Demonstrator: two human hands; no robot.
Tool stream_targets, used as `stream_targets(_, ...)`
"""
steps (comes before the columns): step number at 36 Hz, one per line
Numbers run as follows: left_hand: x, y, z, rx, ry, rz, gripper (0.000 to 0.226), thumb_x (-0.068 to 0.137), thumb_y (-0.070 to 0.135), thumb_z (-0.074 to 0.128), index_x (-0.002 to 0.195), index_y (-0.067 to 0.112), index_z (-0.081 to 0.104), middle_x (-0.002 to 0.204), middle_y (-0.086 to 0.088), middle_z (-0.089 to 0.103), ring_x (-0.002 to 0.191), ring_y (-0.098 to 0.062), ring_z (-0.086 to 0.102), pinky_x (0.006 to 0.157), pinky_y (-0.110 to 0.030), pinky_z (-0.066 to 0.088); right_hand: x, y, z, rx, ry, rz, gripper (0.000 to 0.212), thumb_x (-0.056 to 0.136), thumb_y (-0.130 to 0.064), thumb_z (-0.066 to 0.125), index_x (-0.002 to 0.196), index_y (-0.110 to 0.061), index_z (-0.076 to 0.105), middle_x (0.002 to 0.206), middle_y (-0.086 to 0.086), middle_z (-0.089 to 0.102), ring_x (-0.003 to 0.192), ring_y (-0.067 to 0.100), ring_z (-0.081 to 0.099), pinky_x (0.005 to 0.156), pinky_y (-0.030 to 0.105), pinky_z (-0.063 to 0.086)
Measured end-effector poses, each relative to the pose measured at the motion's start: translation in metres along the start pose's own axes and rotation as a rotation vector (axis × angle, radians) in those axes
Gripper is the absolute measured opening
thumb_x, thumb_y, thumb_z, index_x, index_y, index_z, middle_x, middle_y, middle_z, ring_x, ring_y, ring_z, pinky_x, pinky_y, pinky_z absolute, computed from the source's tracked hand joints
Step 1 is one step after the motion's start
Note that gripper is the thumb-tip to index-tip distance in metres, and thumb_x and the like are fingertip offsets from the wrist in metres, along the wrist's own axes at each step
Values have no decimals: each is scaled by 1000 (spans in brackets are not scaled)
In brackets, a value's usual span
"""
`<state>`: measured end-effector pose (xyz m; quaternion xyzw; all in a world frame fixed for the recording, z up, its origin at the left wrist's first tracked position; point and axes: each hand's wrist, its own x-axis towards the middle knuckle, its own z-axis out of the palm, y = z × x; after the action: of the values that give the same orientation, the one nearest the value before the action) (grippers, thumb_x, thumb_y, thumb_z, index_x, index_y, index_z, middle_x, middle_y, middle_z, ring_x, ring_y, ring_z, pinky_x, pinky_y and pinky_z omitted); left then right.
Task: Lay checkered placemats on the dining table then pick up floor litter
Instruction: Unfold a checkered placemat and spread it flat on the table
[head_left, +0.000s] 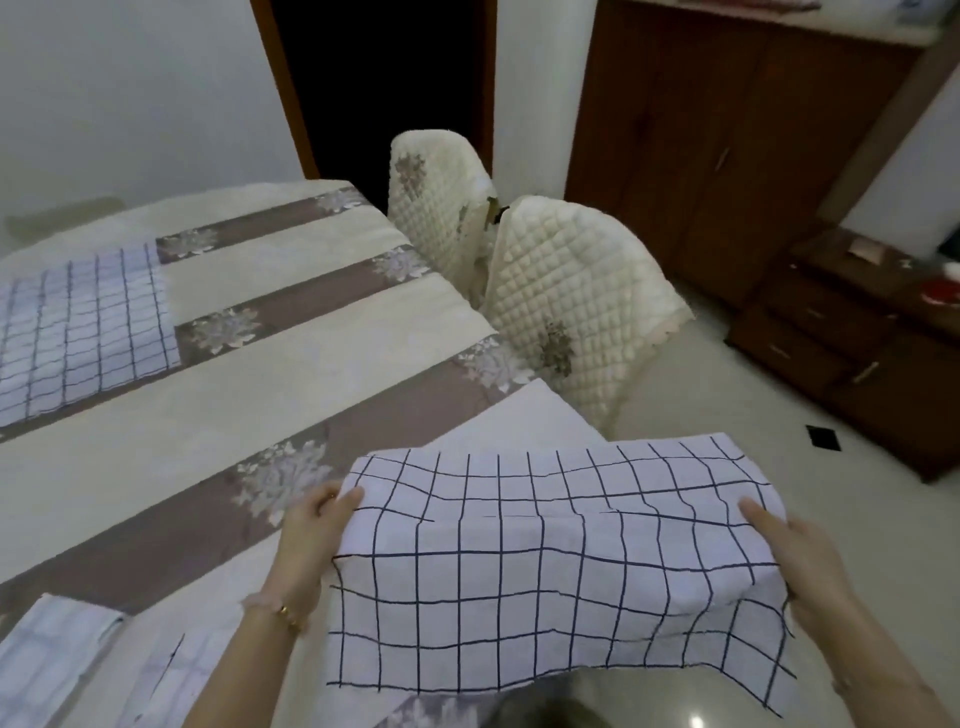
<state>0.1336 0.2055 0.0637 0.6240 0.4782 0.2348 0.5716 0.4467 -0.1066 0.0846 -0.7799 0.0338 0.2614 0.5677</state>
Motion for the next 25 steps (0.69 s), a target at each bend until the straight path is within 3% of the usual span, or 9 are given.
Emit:
stream_targets(4,-4,22,50,-15,-118,17,12,87,18,65,99,14,67,95,-1,70,92,-15,62,83,-26,46,0,20,-43,53,91,17,32,90,-19,60,114,3,61,104,23,66,90,34,65,86,46,50)
stream_targets(6,-8,32,78,-15,-166,28,11,85,16,67,95,20,67,95,5,70,93,-8,62,78,-20,45,0,32,-64,49,130,27,34,91,-21,59,115,4,61,104,24,67,94,36,65,86,47,51)
stream_targets(13,-16,48,186,148,-326,95,15,82,15,70,93,24,65,95,8,69,90,-7,63,74,-19,46,15,80,-142,86,256,135,33,91,-16,58,115,7,60,107,26,66,94,35,65,79,40,52)
stream_targets(19,-17,49,289,203,-425,63,16,83,11,67,95,20,65,90,3,69,86,-15,62,72,-21,46,40,105,-213,113,350,201,21,89,-14,60,103,1,65,95,19,68,83,29,65,72,35,52)
stream_targets(25,-5,56,378,320,-458,58,40,85,17,67,122,7,58,114,-5,62,105,-21,57,87,-29,42,81,96,-276,70,403,198,14,89,-18,60,80,-10,67,74,5,69,65,18,65,53,25,46)
